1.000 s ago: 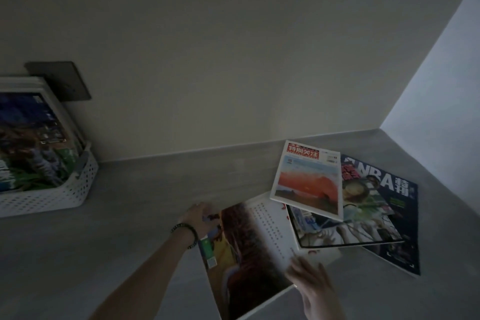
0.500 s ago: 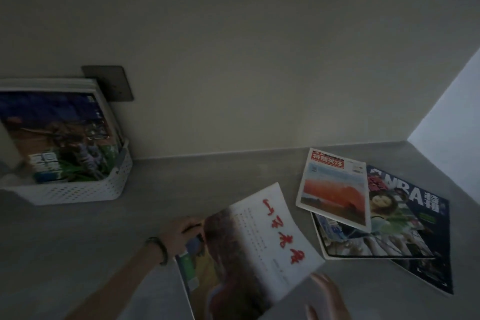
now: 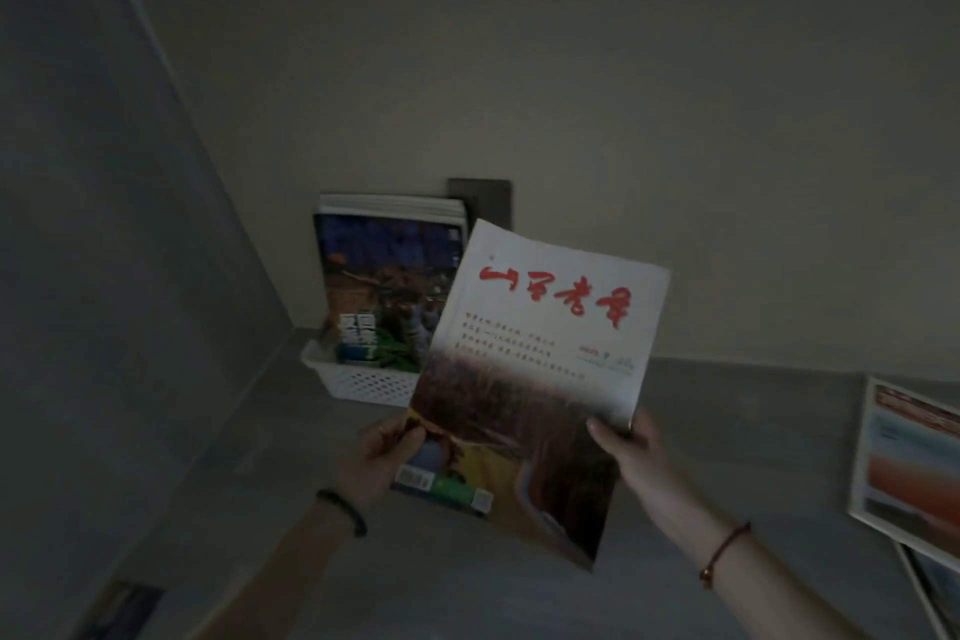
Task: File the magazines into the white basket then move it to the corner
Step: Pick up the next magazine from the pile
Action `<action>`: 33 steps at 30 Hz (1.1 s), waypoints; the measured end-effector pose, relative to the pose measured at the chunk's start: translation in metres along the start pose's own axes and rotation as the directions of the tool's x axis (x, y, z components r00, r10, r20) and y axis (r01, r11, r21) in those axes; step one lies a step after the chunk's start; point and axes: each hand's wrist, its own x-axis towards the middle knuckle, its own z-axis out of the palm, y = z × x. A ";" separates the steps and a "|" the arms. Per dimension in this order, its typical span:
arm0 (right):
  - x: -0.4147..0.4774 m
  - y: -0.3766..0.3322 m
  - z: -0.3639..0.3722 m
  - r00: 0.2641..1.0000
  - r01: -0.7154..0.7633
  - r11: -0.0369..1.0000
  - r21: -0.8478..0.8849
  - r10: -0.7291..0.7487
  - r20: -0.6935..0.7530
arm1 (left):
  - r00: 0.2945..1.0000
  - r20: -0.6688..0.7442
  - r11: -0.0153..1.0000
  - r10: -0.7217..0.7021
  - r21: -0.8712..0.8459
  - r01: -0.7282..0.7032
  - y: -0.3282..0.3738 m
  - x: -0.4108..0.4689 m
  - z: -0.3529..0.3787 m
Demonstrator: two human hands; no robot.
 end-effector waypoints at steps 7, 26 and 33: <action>0.078 -0.069 0.086 0.945 0.286 0.932 -0.224 -0.313 -0.096 | 0.973 -0.222 0.984 -0.072 -0.178 0.032 0.034 0.074 -0.071; 0.187 -0.033 0.194 0.989 0.105 0.772 -0.627 -0.145 -0.013 | 0.938 -0.303 0.986 -0.168 -0.033 0.166 -0.049 0.223 -0.144; 0.185 -0.016 0.195 0.981 0.042 0.779 -0.625 -0.151 -0.123 | 0.897 -0.388 0.966 -0.213 -0.221 0.134 -0.050 0.227 -0.142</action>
